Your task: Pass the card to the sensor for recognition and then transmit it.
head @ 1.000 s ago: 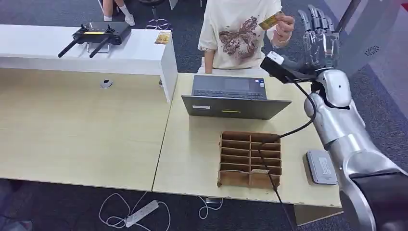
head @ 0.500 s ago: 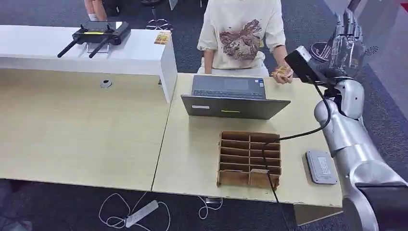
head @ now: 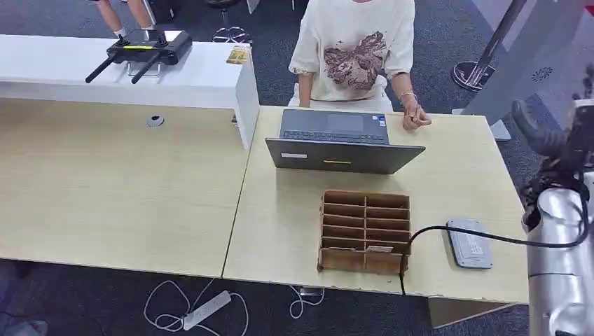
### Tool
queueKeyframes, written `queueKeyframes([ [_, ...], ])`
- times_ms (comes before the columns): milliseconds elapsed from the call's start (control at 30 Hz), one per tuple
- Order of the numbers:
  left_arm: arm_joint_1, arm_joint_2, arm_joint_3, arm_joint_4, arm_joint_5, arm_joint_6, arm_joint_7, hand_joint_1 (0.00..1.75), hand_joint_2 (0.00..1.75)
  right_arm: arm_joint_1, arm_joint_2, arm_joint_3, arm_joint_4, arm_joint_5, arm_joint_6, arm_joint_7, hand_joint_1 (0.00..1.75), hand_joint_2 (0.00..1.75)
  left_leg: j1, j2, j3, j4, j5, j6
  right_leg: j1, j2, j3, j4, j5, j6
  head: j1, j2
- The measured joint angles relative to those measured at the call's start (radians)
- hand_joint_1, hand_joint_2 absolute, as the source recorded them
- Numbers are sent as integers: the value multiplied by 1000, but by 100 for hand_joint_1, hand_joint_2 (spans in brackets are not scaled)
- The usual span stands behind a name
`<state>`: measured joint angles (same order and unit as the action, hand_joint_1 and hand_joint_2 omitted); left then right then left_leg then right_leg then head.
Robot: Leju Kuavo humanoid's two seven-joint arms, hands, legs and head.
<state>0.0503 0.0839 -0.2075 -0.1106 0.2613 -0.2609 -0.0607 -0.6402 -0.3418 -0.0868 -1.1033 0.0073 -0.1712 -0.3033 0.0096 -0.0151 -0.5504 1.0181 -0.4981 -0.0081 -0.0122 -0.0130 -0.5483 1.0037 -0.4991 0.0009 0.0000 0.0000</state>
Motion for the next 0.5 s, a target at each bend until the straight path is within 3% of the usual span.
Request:
queueKeyframes([
  [133,0,-2,-1,0,14,10,0,0,0,114,-20,-147,-42,-244,140,-22,0,175,0,1,0,0,0,0,0,0,0,0,0,0,0,0],
  [267,-1,-8,-6,0,23,14,-11,0,0,235,-32,-239,-80,-364,283,-51,0,175,0,0,0,0,0,0,0,0,-1,0,0,0,0,0],
  [500,-2,-10,-17,0,32,17,-13,0,0,359,-32,-337,-144,-404,327,-53,0,175,0,4,0,0,-1,0,0,4,-1,0,0,0,0,0],
])
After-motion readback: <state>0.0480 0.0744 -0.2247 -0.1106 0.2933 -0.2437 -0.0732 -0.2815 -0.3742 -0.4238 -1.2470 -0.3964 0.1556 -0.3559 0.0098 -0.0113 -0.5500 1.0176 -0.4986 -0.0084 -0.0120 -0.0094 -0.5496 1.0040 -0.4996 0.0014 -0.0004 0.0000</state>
